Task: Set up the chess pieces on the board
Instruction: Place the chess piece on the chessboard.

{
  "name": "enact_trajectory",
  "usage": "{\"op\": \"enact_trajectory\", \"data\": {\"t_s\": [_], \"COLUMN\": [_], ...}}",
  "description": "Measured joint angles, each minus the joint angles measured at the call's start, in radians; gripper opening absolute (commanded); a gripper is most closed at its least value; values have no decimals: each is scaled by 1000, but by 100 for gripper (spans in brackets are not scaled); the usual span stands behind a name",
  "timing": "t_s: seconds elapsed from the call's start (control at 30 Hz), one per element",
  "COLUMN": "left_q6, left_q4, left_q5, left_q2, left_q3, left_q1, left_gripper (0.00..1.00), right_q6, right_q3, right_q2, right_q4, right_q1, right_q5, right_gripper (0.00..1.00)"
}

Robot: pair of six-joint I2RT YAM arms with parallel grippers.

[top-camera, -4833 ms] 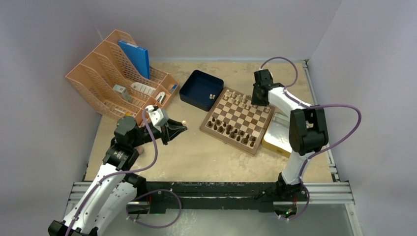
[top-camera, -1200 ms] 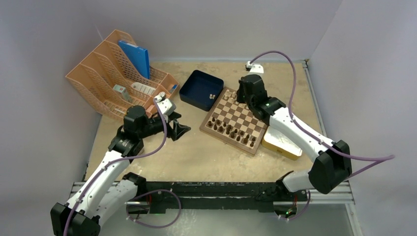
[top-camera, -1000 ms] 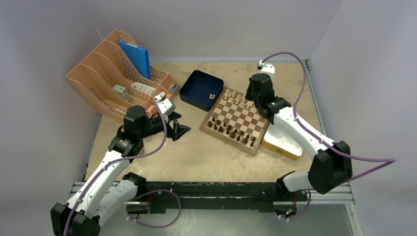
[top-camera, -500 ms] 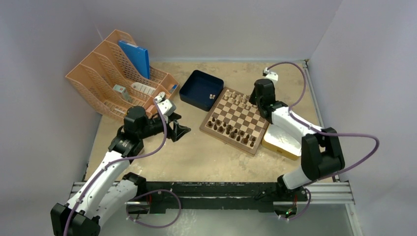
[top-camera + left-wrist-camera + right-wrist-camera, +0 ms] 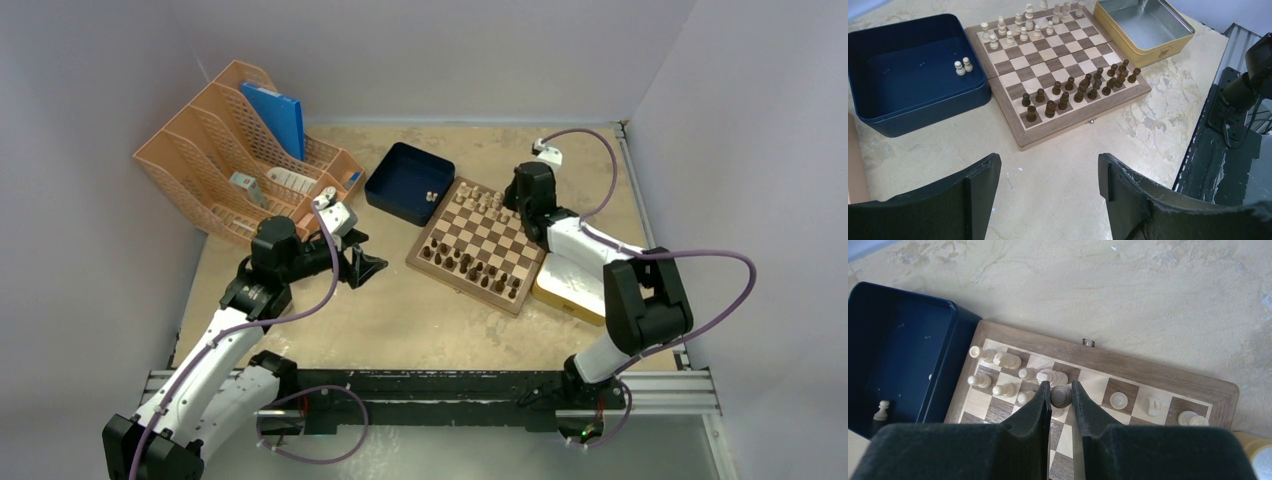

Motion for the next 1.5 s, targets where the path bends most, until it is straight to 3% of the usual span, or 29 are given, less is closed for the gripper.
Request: {"op": "enact_trajectory", "data": {"t_s": [1.5], "left_q6": [0], "left_q4": [-1], "left_q5": [0], "left_q2": [-6], "left_q3": [0], "left_q1": [0], "left_gripper": [71], "right_q6": [-1], "right_q3": [-11], "right_q2": [105], "right_q4": [54], "right_q1": [-7], "right_q5": [28], "right_gripper": [20]}}
